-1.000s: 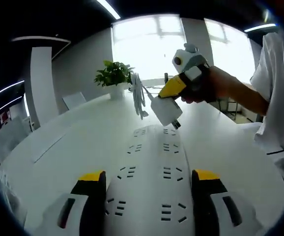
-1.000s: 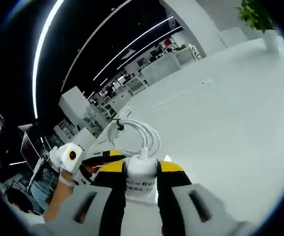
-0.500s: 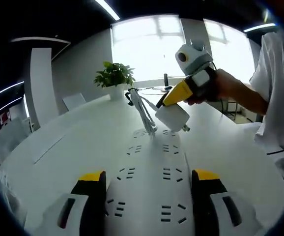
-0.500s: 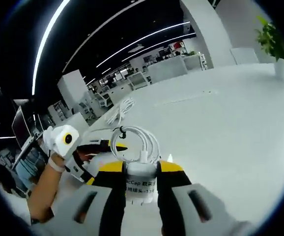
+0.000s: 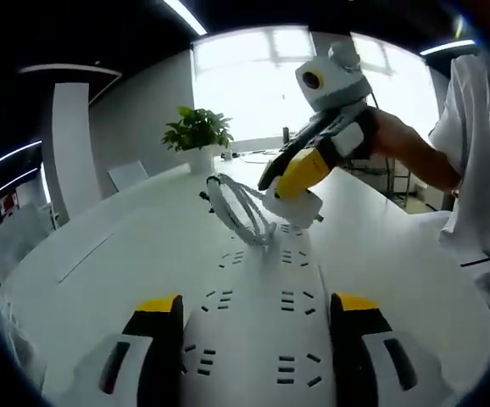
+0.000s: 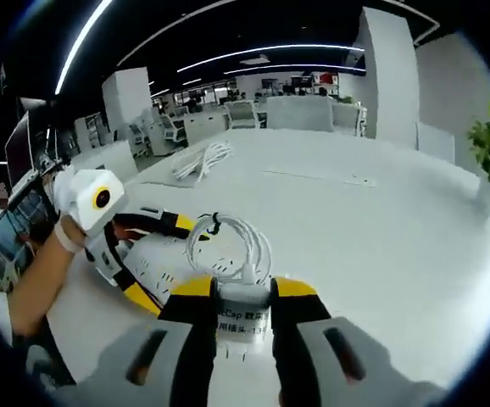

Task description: Straighten the power strip on the desk, plug the charger into it

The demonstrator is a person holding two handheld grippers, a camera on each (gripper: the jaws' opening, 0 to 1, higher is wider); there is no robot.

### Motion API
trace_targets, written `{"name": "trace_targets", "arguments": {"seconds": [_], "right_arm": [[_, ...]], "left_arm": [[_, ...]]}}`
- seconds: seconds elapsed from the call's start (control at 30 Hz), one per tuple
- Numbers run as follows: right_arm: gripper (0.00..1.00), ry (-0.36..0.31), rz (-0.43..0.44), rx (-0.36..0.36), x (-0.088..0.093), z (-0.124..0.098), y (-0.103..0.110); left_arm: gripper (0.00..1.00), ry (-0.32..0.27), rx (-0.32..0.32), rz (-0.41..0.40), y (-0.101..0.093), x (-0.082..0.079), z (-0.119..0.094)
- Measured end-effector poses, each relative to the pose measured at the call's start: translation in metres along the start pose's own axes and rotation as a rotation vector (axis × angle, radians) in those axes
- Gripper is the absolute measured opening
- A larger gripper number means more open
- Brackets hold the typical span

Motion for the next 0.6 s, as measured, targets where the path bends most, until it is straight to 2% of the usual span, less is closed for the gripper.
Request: {"name": "trace_targets", "arguments": {"seconds": [0.03, 0.07, 0.1, 0.13, 0.3, 0.6], "right_arm": [[0.24, 0.005, -0.014, 0.004, -0.0008, 0.0030, 0.0028], [0.24, 0.046, -0.045, -0.001, 0.0043, 0.0048, 0.0040], [0.24, -0.012, -0.040, 0.023, -0.0032, 0.0118, 0.0051], [0.24, 0.021, -0.048, 0.016, 0.0011, 0.0098, 0.0064], [0.24, 0.019, -0.041, 0.008, -0.0014, 0.0081, 0.0031], [0.25, 0.036, -0.092, -0.020, -0.0008, 0.0094, 0.0035]], "left_arm": [[0.72, -0.001, 0.000, 0.000, 0.0000, -0.0001, 0.0003], [0.72, -0.001, 0.000, 0.001, 0.0001, -0.0001, 0.0002], [0.72, 0.000, -0.001, 0.001, 0.0001, -0.0001, 0.0004], [0.72, -0.001, -0.001, 0.001, 0.0001, -0.0002, 0.0004], [0.72, 0.001, -0.001, 0.001, -0.0001, -0.0002, 0.0006], [0.72, 0.001, -0.001, 0.001, 0.0001, -0.0004, 0.0008]]}}
Point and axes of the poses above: the point that each gripper's makers call its tool centre point, and the gripper's own axes: z roughly forward along the fingers, y roughly to its left, x roughly out of its underside, the point moved 2 cm from there along -z, roughly backward along the fingers, and after that the axes turned 6 degrees about -y, right-handed, at the moved point
